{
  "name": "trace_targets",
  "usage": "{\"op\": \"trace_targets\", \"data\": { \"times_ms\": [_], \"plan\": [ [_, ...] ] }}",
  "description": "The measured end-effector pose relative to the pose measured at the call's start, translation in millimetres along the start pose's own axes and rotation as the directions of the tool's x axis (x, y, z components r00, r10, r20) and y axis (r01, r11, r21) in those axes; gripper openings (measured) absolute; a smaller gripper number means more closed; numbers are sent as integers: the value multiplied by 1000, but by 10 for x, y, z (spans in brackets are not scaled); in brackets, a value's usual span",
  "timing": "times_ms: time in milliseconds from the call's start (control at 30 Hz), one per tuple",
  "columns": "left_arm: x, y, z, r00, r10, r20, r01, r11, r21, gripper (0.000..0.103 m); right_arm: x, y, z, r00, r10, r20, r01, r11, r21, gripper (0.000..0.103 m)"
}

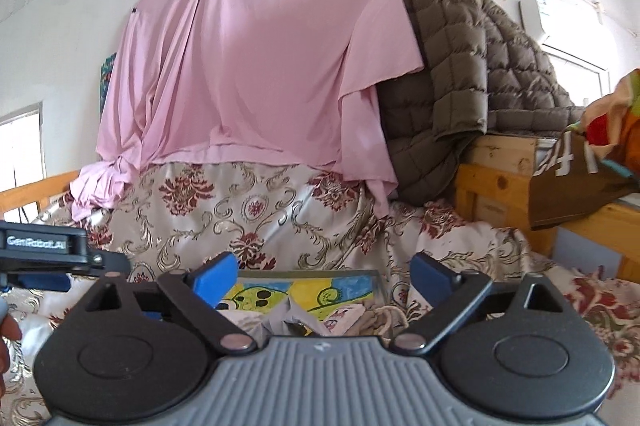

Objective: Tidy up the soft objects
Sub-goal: 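Move both open tools back over the remaining items beside the tray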

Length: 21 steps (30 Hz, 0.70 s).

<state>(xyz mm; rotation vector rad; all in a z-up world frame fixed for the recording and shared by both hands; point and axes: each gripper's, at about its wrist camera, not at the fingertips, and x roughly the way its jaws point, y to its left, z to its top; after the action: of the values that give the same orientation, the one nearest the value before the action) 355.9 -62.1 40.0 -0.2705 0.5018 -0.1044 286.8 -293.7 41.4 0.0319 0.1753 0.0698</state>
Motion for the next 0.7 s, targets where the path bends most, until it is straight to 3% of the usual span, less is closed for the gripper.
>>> {"op": "trace_targets", "data": {
  "times_ms": [233,467,700],
  "plan": [
    [-503,36,-132,998,-23,50,24,1000,-18,102,-419,9,19,1000,-2,15,1,999,46,102],
    [-993,-42,-391,995,-26,96,18,997,81,102,-830,58,-55,1000,-5,6,4,998,59,103],
    [-1360,7,-657,994,-22,105,11,994,110,102,-1204,87,-207,999,-32,-18,33,997,69,103]
  ]
}}
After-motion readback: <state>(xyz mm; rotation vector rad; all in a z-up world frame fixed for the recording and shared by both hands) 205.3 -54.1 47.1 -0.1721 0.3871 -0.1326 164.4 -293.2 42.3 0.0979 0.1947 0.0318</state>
